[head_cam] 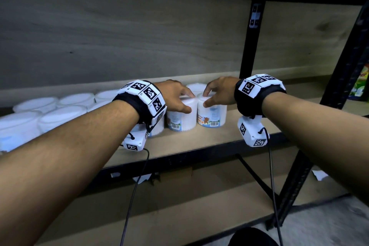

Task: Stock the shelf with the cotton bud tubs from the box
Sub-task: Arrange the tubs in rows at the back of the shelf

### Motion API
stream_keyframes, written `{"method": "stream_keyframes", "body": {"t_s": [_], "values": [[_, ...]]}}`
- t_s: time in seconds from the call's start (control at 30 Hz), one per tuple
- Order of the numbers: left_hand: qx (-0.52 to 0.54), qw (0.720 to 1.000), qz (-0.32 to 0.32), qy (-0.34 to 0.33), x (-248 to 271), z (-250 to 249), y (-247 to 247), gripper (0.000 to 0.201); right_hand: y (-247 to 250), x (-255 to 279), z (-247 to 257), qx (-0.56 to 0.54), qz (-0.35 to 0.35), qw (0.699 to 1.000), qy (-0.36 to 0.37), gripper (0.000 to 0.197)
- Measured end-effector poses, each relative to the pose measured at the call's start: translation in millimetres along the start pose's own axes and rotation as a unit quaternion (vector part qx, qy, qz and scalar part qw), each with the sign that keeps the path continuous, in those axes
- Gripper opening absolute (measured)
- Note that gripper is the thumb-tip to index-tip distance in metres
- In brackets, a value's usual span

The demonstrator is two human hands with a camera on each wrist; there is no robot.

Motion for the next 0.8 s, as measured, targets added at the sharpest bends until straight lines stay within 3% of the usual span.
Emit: {"method": "stream_keyframes", "body": {"t_s": [0.57,0.8], "values": [[-0.062,0.994,-0.049,0.08,-9.6,0.0,6.0,0.064,3.1,5.1,-0.3,-0.028,0.02,0.997,0.066,0.033],[-0.069,0.991,-0.047,0.104,-10.0,2.1,6.1,0.074,2.3,4.6,-6.2,-0.092,0.027,0.992,0.082,0.034]]}}
Point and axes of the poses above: each hand's wrist, its own x-axis away from the middle knuckle, its own y-axis out of the back of the hand, z = x × y, the point moved 7 cm from there along -x, towards the middle knuckle, and after that the axes turned 10 degrees about x, right-handed, at the moved point
